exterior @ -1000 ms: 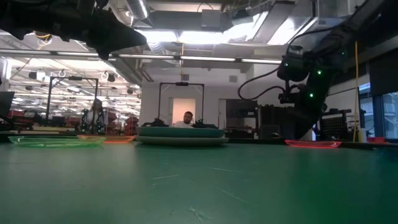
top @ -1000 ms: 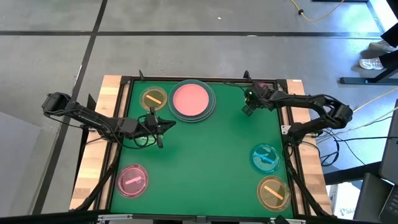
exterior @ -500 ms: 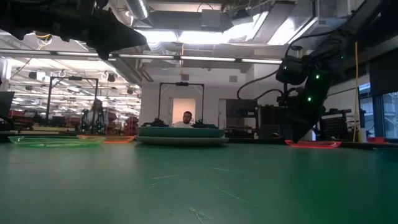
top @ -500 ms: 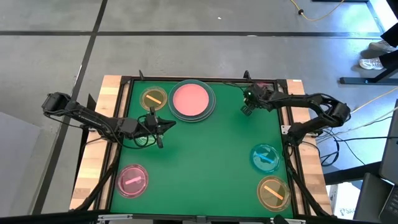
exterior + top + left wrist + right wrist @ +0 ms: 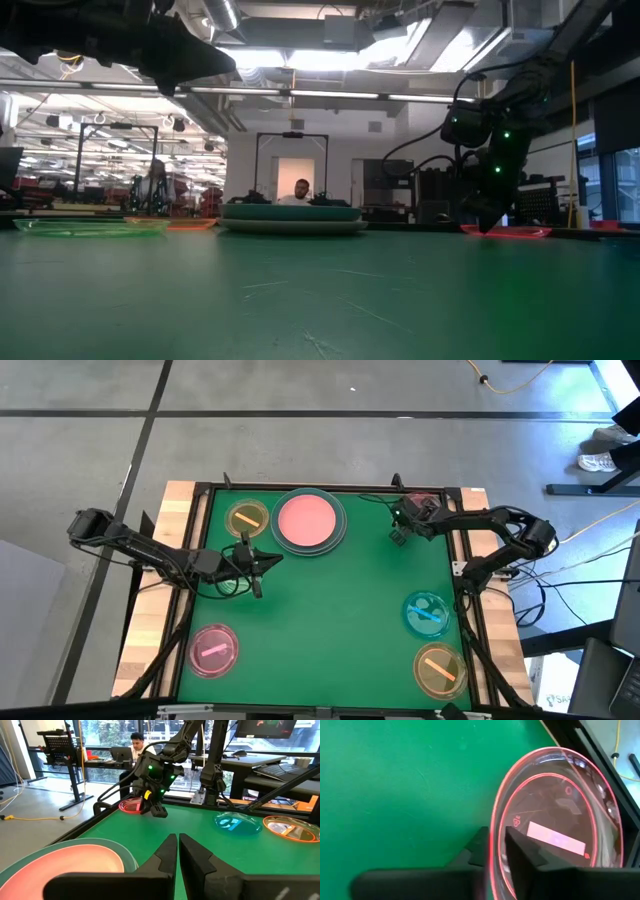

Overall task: Stack plastic plates
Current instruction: Stack the top pink plate on top of the light pink plate

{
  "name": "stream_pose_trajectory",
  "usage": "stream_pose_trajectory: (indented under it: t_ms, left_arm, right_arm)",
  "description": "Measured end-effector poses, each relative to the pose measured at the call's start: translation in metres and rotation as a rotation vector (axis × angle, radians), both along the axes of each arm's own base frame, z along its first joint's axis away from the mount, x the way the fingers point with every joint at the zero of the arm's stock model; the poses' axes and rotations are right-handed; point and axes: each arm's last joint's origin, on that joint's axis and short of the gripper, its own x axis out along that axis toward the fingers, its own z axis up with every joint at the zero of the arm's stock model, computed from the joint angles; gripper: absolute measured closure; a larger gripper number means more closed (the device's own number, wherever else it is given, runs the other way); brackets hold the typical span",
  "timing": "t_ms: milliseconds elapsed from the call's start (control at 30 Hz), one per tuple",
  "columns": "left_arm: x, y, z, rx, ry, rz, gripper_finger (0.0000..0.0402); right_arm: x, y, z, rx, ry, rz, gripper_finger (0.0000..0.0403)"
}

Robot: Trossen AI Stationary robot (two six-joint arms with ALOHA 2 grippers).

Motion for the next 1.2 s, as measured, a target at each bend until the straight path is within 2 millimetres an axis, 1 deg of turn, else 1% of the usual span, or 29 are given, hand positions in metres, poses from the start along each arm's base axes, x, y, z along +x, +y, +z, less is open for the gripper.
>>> stream_pose_trajectory:
  t_ms: [67, 100, 267, 367, 433, 567, 867, 1033, 1200]
  left_arm:
    - [0.0, 0.0, 0.0, 0.0, 0.0, 0.0, 0.039]
    - [0.0, 0.0, 0.0, 0.0, 0.0, 0.0, 0.039]
    - [0.0, 0.0, 0.0, 0.0, 0.0, 0.0, 0.039]
    - [0.0, 0.0, 0.0, 0.0, 0.0, 0.0, 0.039]
    - [0.0, 0.0, 0.0, 0.0, 0.0, 0.0, 0.039]
    - [0.0, 0.0, 0.0, 0.0, -0.001, 0.004, 0.039]
    - [0.0, 0.0, 0.0, 0.0, -0.001, 0.004, 0.039]
    - [0.0, 0.0, 0.0, 0.0, -0.001, 0.004, 0.039]
    - [0.0, 0.0, 0.0, 0.0, -0.003, 0.004, 0.039]
  right_arm:
    - [0.0, 0.0, 0.0, 0.008, -0.002, 0.01, 0.0386]
    - [0.0, 0.0, 0.0, 0.014, -0.002, 0.02, 0.0394]
    - [0.001, 0.001, 0.0, 0.014, 0.0, 0.038, 0.039]
    - [0.006, 0.008, 0.005, -0.004, 0.002, 0.092, 0.04]
    - [0.011, 0.014, 0.011, -0.023, -0.008, 0.14, 0.0399]
    - [0.026, 0.029, 0.027, -0.062, -0.061, 0.234, 0.04]
    - [0.072, 0.068, 0.068, -0.118, -0.207, 0.555, 0.0401]
    - [0.092, 0.088, 0.082, -0.151, -0.377, 0.77, 0.0402]
    - [0.11, 0.097, 0.086, -0.158, -0.563, 0.892, 0.0402]
